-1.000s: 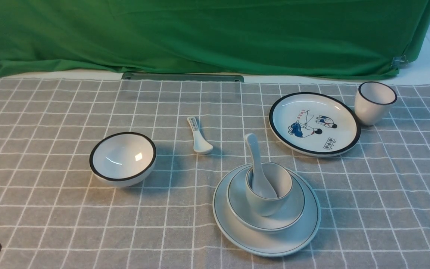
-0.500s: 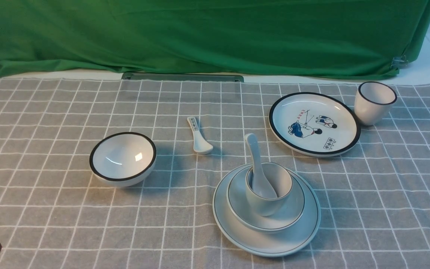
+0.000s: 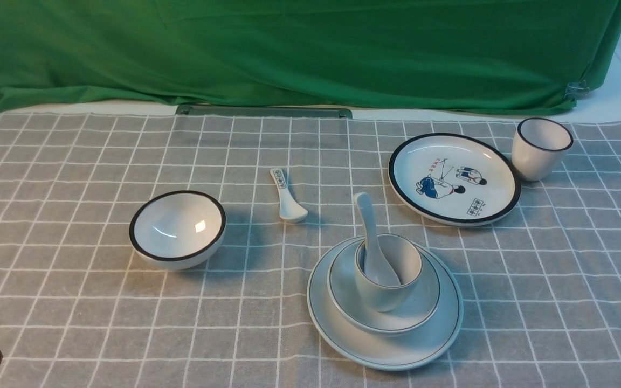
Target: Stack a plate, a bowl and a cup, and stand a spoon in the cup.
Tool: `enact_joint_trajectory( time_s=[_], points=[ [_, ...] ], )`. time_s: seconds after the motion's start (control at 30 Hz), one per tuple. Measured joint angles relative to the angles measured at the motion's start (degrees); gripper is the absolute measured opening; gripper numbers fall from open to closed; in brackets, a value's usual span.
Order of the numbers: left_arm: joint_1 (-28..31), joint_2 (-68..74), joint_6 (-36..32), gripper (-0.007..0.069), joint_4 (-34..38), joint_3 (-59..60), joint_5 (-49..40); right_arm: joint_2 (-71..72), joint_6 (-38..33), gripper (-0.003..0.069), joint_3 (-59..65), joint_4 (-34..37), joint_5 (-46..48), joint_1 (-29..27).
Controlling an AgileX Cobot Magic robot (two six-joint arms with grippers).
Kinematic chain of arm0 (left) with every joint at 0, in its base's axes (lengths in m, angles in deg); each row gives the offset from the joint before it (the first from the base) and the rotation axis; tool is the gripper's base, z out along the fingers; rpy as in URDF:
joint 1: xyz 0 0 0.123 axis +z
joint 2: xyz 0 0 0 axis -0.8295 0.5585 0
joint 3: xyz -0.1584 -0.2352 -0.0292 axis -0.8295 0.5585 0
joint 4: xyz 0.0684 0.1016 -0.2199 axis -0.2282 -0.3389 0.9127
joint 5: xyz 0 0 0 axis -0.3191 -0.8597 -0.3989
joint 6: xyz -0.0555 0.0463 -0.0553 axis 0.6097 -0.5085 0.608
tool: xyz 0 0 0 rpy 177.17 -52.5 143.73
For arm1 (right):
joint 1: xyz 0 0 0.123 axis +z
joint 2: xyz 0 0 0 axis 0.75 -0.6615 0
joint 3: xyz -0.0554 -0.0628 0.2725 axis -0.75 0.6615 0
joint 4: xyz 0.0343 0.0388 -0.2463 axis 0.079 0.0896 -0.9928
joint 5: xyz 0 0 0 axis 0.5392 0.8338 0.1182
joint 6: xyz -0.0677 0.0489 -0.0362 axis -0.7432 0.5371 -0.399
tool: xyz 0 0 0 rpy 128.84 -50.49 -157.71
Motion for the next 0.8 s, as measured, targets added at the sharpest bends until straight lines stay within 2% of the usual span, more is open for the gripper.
enact_joint_trajectory(
  time_s=[0.07, 0.13, 0.8],
  points=[
    [0.0, 0.0, 0.0, 0.0017, 0.0, 0.0, -0.06, 0.02, -0.59, 0.0214, 1.01, -0.28, 5.62, -2.8],
    [0.0, 0.0, 0.0, 0.0017, -0.05, 0.0, -0.06, 0.02, -1.04, 0.0214, 1.22, -0.35, 7.6, -3.32],
    [0.0, 0.0, -0.11, 0.0017, -0.45, 0.0, -0.06, 0.02, -0.93, 0.0235, 1.22, -0.35, 8.18, -2.67]
  ],
)
